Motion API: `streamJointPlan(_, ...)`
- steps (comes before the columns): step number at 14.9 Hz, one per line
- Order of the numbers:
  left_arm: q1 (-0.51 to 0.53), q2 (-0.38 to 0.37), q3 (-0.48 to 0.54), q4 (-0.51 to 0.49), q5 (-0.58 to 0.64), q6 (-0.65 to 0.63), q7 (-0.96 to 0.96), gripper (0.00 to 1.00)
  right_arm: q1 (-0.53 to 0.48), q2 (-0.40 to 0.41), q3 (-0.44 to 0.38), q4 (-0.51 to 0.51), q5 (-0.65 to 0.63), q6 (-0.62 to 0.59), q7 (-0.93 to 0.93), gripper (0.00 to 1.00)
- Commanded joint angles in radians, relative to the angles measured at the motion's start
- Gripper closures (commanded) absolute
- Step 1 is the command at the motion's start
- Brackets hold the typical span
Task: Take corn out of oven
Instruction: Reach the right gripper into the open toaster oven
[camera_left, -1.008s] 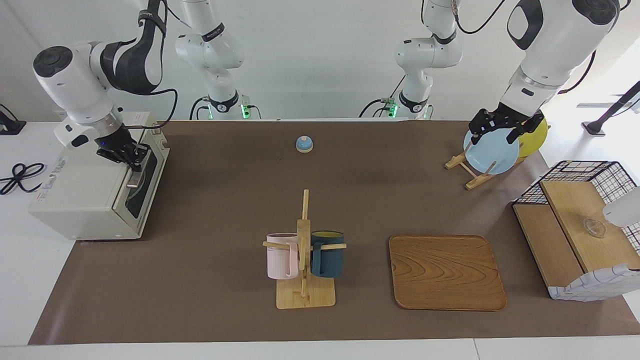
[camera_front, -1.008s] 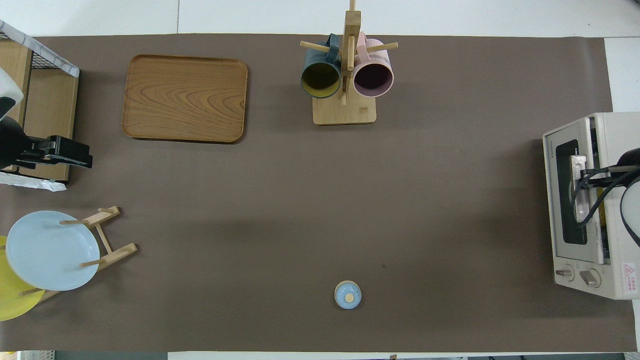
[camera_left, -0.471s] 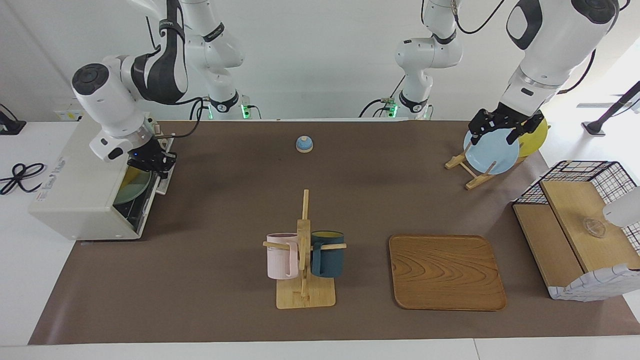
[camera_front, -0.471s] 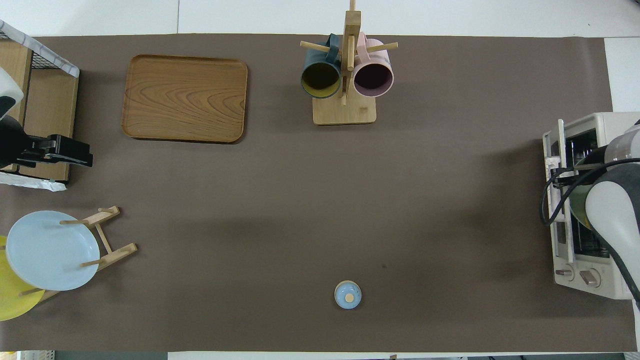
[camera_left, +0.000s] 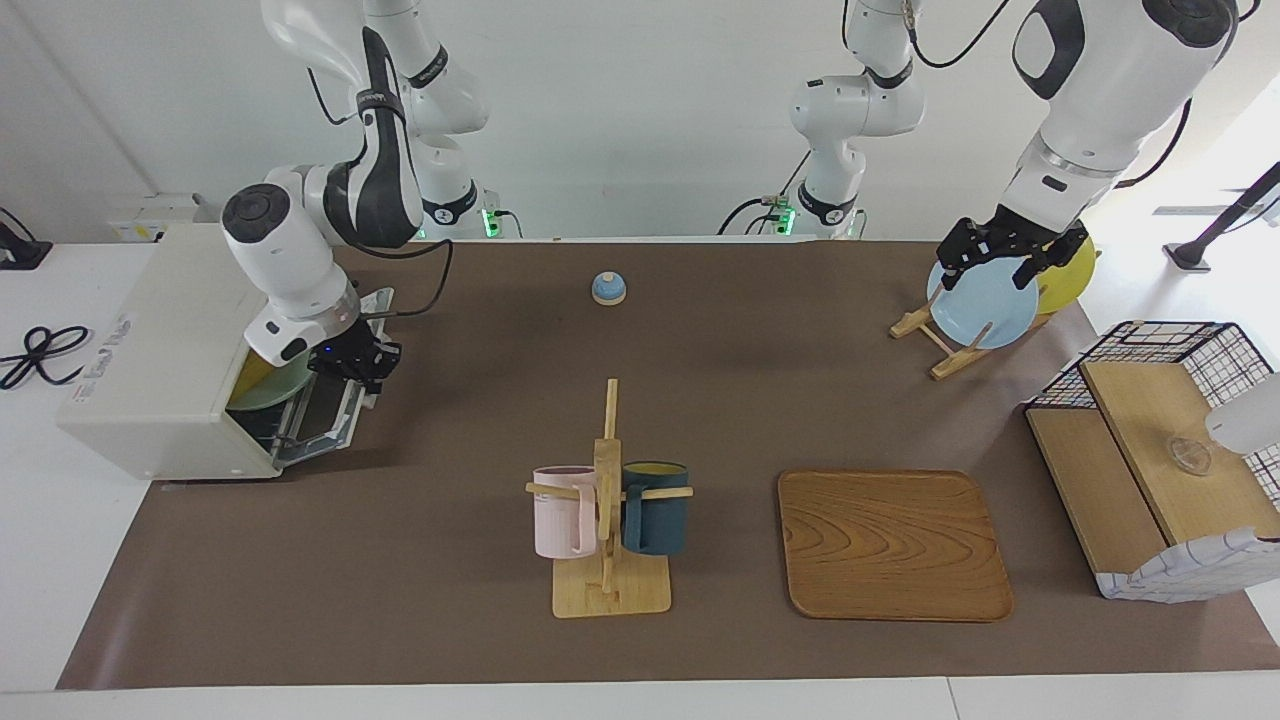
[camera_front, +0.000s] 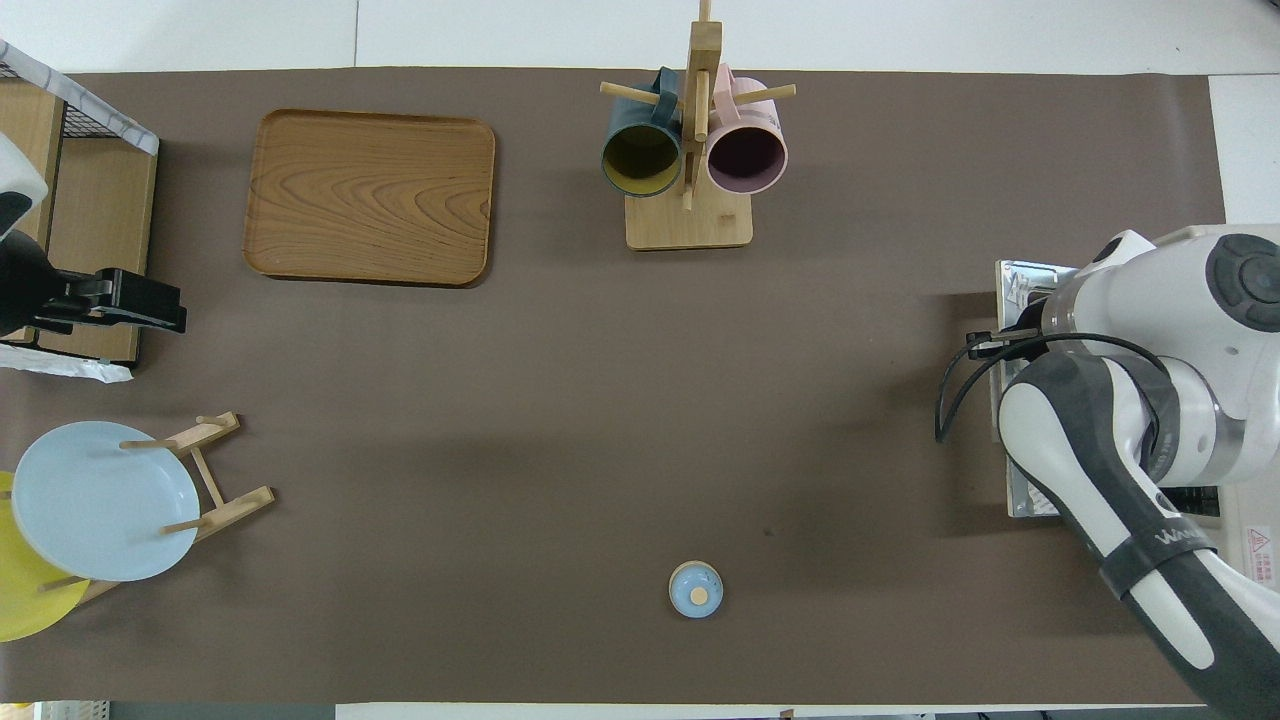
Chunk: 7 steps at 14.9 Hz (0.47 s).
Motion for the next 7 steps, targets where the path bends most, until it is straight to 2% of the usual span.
streamJointPlan(1,0.002,-0.014,-0.003,-0.010,0.023,0.010,0.007,0.00,-0.027,0.013,-0.014,-0.036,-0.006,0.063,-0.014,1.00)
streamJointPlan(7,0.003,-0.014,-0.003,-0.010,0.023,0.010,0.009,0.00,0.015,0.059,-0.016,-0.037,0.046,0.085,0.011,1.00)
